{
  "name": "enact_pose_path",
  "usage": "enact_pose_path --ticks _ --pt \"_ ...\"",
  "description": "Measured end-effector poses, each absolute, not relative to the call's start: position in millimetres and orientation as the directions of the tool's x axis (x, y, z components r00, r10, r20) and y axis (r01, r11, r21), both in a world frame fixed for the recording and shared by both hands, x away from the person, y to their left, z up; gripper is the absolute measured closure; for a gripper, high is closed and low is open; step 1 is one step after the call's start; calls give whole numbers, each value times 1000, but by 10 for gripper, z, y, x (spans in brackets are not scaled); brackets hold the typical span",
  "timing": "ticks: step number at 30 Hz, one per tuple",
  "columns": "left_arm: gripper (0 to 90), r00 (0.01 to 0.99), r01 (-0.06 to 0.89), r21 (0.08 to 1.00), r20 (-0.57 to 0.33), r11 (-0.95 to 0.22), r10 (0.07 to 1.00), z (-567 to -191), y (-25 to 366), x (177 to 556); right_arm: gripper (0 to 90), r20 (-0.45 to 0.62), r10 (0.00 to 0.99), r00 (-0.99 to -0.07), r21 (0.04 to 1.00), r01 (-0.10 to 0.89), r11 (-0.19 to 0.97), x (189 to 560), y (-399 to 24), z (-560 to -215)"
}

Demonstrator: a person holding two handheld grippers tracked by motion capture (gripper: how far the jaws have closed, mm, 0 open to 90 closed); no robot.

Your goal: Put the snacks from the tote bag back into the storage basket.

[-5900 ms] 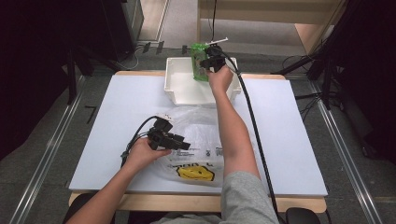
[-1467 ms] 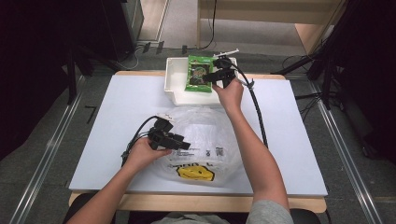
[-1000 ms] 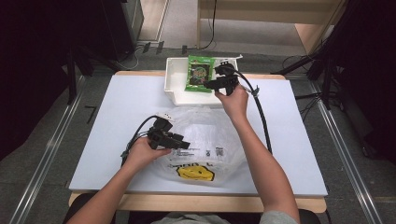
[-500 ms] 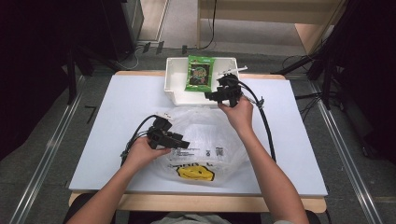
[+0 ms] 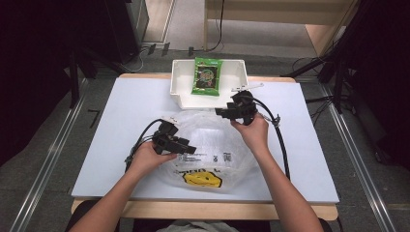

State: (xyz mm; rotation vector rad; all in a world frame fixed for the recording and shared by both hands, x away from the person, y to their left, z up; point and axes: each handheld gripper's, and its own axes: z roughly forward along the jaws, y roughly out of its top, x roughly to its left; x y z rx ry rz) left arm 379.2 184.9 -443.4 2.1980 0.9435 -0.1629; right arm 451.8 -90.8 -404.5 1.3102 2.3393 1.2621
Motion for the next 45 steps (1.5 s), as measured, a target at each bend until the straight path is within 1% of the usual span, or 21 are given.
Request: enact_pose_path --ticks 8,30,33,36,39,45 --pt "450 728 666 580 -369 -469 578 -4422 1845 3784 400 211 747 -631 741 602 299 4358 -975 -4070" --pt "448 731 662 584 -362 -470 578 -4388 1860 3783 394 224 715 -662 762 576 295 3901 -1172 -4161" --pt "448 732 660 587 -361 -469 578 -4384 1857 3780 393 212 714 -667 767 566 301 3856 -1183 -4190" --pt "447 734 658 587 -359 -472 577 -4383 1856 3780 393 220 710 -670 767 568 298 3820 -1200 -4217" --pt "447 734 657 587 -357 -473 577 -4383 1853 3778 393 250 706 -663 761 585 280 3791 -1233 -4258" --pt "446 734 657 588 -359 -471 576 -4382 1858 3783 391 252 714 -653 750 598 282 3753 -1279 -4329"
